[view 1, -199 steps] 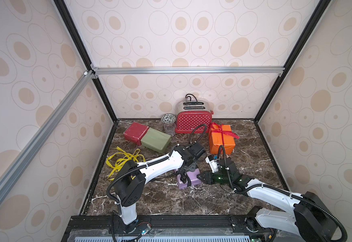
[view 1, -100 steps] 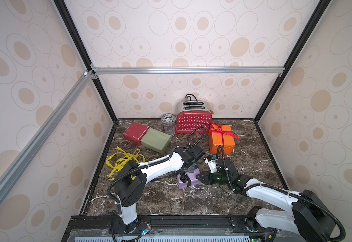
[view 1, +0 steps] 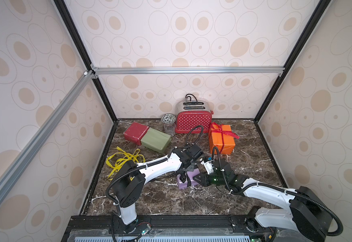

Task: Untie the ribbon bows on the gift boxes
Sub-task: Untie the ribbon from the gift box.

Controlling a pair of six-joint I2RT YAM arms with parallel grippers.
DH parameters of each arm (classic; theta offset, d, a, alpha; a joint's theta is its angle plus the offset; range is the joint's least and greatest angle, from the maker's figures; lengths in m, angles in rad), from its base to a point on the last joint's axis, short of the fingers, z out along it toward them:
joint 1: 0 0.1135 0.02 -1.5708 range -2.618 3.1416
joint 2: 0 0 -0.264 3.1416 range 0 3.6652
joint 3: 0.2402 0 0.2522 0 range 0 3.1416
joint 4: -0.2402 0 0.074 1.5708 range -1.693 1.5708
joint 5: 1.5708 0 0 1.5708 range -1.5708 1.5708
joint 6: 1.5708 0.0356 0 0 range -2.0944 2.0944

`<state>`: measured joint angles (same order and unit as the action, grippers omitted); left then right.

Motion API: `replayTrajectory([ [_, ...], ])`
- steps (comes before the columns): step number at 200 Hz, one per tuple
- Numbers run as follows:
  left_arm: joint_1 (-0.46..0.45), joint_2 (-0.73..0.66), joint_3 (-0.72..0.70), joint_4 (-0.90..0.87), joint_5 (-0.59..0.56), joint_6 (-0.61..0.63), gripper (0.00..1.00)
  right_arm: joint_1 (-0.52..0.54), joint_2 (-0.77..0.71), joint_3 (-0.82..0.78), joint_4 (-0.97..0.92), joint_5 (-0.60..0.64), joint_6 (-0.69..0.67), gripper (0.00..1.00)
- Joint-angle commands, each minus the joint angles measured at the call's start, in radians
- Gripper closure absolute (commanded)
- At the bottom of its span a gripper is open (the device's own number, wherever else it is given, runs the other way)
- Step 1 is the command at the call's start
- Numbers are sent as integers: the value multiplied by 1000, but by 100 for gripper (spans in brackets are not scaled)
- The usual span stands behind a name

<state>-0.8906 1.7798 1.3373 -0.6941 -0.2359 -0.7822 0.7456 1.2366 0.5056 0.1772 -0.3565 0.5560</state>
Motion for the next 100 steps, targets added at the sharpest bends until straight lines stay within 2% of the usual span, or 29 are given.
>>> replayTrajectory([
  [1, 16, -32, 2, -35, -28, 0, 87, 19, 27, 20, -29, 42, -10, 65],
  [100, 34, -77, -9, -13, -10, 11, 97, 91, 158, 89, 45, 165, 64, 59],
])
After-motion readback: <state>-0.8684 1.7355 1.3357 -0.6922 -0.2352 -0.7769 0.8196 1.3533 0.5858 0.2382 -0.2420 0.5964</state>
